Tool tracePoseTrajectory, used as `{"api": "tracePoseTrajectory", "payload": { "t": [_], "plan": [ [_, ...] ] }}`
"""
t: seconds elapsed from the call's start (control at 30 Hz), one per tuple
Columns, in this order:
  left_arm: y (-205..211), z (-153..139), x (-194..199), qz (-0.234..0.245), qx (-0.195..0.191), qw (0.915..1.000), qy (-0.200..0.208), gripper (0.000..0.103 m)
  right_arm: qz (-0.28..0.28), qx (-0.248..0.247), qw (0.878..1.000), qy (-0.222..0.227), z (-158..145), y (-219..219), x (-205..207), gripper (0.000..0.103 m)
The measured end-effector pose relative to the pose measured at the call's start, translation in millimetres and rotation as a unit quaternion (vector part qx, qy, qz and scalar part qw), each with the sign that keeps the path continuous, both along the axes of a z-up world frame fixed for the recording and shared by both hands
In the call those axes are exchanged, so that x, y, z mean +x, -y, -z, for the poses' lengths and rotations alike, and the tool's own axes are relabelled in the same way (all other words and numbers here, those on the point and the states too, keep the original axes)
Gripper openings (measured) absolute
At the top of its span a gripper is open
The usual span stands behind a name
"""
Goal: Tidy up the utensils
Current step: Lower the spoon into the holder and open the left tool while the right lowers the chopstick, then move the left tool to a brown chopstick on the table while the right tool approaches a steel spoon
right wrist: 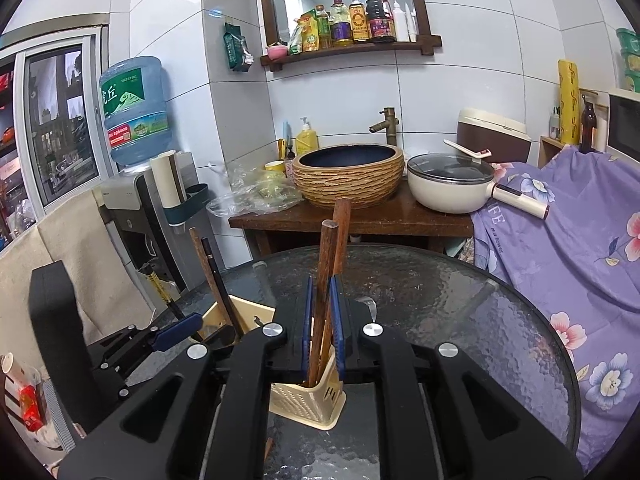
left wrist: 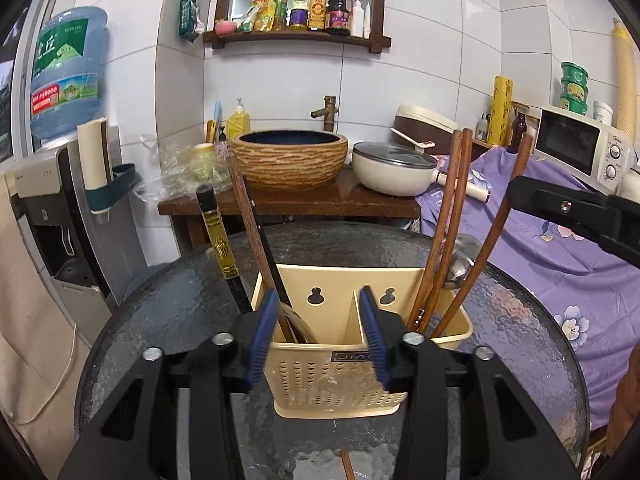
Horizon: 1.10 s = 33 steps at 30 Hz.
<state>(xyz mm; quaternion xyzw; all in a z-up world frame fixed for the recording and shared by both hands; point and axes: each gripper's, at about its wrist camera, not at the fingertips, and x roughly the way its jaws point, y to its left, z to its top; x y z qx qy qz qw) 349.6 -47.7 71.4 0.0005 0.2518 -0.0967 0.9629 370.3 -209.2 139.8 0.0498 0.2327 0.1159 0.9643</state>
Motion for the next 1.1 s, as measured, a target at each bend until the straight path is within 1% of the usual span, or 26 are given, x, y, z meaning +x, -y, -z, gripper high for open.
{"api": "tracePoseTrajectory", "payload": {
  "t": [0.03, 0.07, 0.1, 0.13, 0.2, 0.27, 0.33, 0.37, 0.4, 0.43, 0.5, 0.57, 0.6, 0.7, 0.73, 0.8, 0.87, 0.9, 0.93, 1.0, 1.1],
  "plan": [
    [0.3, -1.7, -3.5, 0.002, 0.002, 1.0000, 0.007, 0.051, 0.002, 0.002, 1.000, 0.001, -0.7, 2.0, -0.3, 0.017],
    [1.1, -3.4, -6.9, 0.005, 0.002, 0.9999, 0.012, 0.052, 0.004, 0.003, 1.000, 0.004, -2.1, 4.2, -1.9, 0.022],
    [0.5, -5.8, -12.1, 0.008, 0.003, 0.9998, 0.018, 0.053, 0.007, 0.005, 1.000, 0.008, -3.9, 5.9, -2.6, 0.034],
    [-0.2, -7.6, -16.1, 0.010, 0.004, 0.9997, 0.022, 0.056, 0.009, 0.009, 1.000, 0.014, -5.5, 8.6, -5.4, 0.044],
    [-4.0, -12.6, -30.2, 0.009, 0.005, 0.9992, 0.039, 0.064, 0.013, 0.011, 0.999, 0.028, -8.9, 14.1, -14.3, 0.048],
    [-8.8, -16.4, -46.7, 0.004, 0.008, 0.9983, 0.058, 0.078, 0.017, 0.003, 0.999, 0.034, -9.9, 16.7, -25.0, 0.052],
    [-14.3, -18.2, -67.7, 0.002, 0.017, 0.9970, 0.075, 0.084, 0.023, -0.007, 0.999, 0.044, -9.0, 18.2, -38.7, 0.061],
    [-15.4, -18.0, -73.7, 0.001, 0.024, 0.9968, 0.076, 0.087, 0.022, -0.013, 0.999, 0.048, -7.5, 17.8, -46.3, 0.064],
    [-16.1, -16.7, -82.7, 0.001, 0.036, 0.9964, 0.077, 0.089, 0.020, -0.021, 0.998, 0.051, -4.4, 16.6, -55.3, 0.067],
    [-16.8, -14.4, -91.3, 0.000, 0.048, 0.9958, 0.078, 0.091, 0.017, -0.030, 0.998, 0.049, -0.3, 14.7, -62.4, 0.068],
    [-18.0, -8.5, -104.0, -0.004, 0.070, 0.9946, 0.077, 0.092, 0.003, -0.050, 0.998, 0.029, 12.7, 8.5, -75.8, 0.068],
    [-18.5, 0.0, -111.4, -0.008, 0.085, 0.9944, 0.062, 0.092, -0.014, -0.059, 0.998, 0.000, 30.0, 3.0, -87.0, 0.068],
    [-20.8, 6.7, -113.5, -0.008, 0.088, 0.9951, 0.044, 0.092, -0.018, -0.060, 0.998, -0.013, 37.3, 2.1, -90.4, 0.068],
    [-30.2, 28.3, -117.0, -0.013, 0.077, 0.9969, -0.008, 0.092, -0.035, -0.067, 0.995, -0.068, 70.0, -3.6, -103.3, 0.068],
    [-33.9, 38.0, -117.3, -0.016, 0.073, 0.9968, -0.028, 0.091, -0.038, -0.070, 0.994, -0.078, 78.8, -5.2, -107.2, 0.068],
    [-39.6, 55.0, -117.7, -0.021, 0.070, 0.9955, -0.060, 0.089, -0.039, -0.084, 0.991, -0.101, 100.6, -9.1, -117.2, 0.068],
    [-44.2, 69.9, -118.4, -0.025, 0.067, 0.9936, -0.088, 0.084, -0.047, -0.095, 0.986, -0.132, 123.2, -14.3, -125.4, 0.068],
    [-47.5, 79.4, -119.1, -0.027, 0.063, 0.9922, -0.104, 0.084, -0.051, -0.098, 0.984, -0.143, 131.1, -16.7, -127.7, 0.068],
    [-48.9, 82.7, -119.8, -0.028, 0.061, 0.9916, -0.110, 0.083, -0.057, -0.102, 0.980, -0.160, 141.4, -20.3, -130.7, 0.068],
    [-52.4, 92.0, -121.8, -0.030, 0.058, 0.9902, -0.124, 0.080, -0.061, -0.110, 0.976, -0.177, 155.5, -26.9, -135.5, 0.068],
    [-53.9, 100.8, -124.5, -0.032, 0.062, 0.9883, -0.136, 0.077, -0.070, -0.123, 0.971, -0.194, 171.0, -38.6, -140.6, 0.066]
  ]
}}
